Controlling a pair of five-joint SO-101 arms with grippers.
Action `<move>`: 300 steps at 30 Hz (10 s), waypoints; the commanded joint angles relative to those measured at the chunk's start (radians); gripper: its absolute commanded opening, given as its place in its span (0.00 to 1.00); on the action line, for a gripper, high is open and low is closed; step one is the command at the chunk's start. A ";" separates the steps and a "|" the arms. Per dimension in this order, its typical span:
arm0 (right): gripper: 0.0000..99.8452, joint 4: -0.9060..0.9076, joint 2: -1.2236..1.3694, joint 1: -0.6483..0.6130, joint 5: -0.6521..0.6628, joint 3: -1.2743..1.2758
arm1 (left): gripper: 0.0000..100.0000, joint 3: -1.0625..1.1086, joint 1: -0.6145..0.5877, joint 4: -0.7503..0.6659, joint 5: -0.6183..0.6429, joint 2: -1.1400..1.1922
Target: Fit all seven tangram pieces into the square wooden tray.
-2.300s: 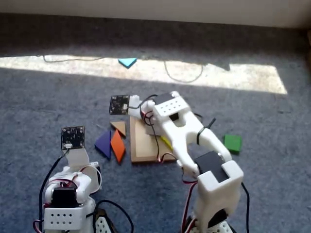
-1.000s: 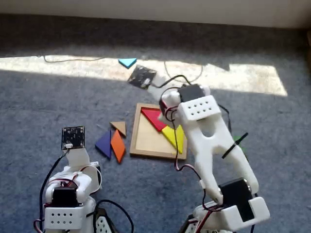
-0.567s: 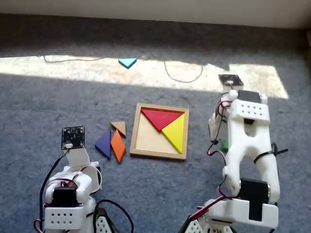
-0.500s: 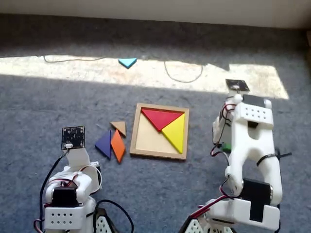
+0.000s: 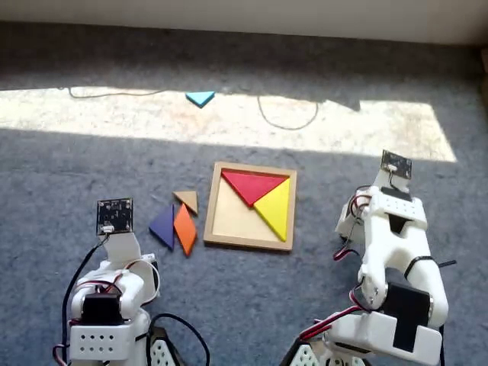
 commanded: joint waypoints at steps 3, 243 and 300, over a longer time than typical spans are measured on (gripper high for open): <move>0.37 -0.156 -0.051 -0.081 -0.044 0.079 | 0.01 0.021 0.005 0.006 0.005 -0.045; 0.01 -0.056 -1.518 -0.473 -0.003 0.783 | 0.08 -0.885 -0.116 -0.404 -0.628 0.734; 0.01 -0.056 -1.518 -0.478 -0.002 0.785 | 0.14 -3.252 0.160 -0.387 -0.273 3.264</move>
